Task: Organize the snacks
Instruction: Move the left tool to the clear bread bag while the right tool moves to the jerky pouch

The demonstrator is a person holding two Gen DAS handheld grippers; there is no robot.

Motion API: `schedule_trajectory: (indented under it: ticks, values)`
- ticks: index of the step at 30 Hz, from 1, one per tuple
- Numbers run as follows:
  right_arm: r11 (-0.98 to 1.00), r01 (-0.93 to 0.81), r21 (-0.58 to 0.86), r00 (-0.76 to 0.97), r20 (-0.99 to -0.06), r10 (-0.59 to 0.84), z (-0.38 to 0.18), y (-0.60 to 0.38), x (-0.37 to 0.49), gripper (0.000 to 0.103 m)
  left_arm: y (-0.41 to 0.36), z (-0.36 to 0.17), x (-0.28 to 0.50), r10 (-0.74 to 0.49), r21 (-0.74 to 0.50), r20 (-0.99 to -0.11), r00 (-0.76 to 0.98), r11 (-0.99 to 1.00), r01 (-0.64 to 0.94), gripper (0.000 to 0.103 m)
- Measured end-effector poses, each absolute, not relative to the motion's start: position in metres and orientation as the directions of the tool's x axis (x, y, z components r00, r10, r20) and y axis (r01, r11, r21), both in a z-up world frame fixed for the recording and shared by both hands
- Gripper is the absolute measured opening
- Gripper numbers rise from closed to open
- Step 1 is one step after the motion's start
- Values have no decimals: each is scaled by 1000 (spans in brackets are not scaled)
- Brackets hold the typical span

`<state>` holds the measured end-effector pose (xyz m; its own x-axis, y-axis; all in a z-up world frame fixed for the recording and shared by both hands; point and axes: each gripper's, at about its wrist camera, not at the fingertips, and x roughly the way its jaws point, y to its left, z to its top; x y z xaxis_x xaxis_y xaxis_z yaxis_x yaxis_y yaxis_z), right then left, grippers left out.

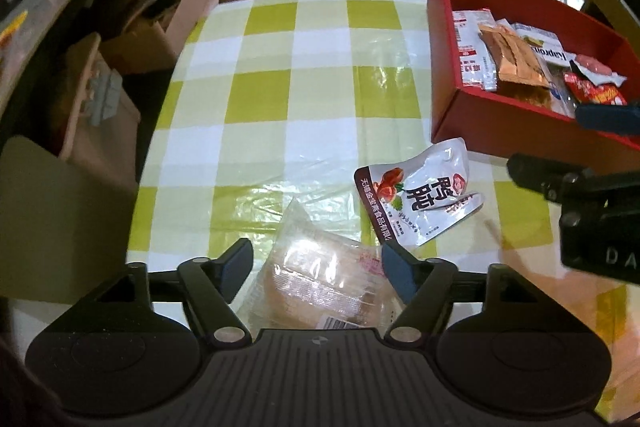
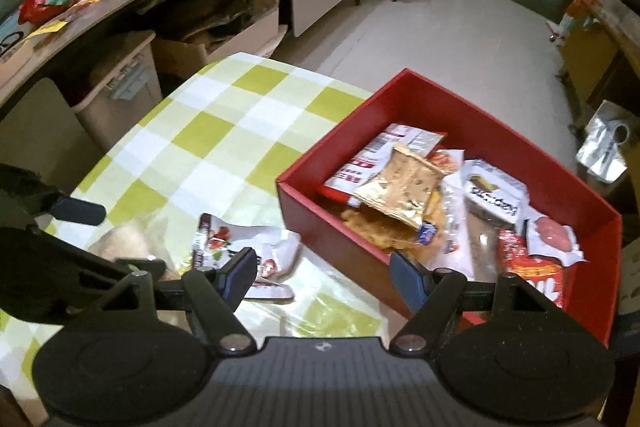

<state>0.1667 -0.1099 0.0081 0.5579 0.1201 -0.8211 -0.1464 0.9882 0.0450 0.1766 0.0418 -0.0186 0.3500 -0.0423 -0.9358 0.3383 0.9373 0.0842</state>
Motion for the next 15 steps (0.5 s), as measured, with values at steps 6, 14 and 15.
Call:
schedule_trajectory:
  ticks: [6,14,15]
  values:
    - [983,-147,107,546,-820,171,8,-102,177,86,32,-35,176,-27,102,-947,319,919,380,88]
    - [975,-173,141,521,-827,212,8,-88,180,86,43,-37,167,-37,115,-942,334,899,424,79]
    - [975,-175,141,519,-828,212,7,-86,180,86,44,-36,165,-40,115,-941,336,896,429,78]
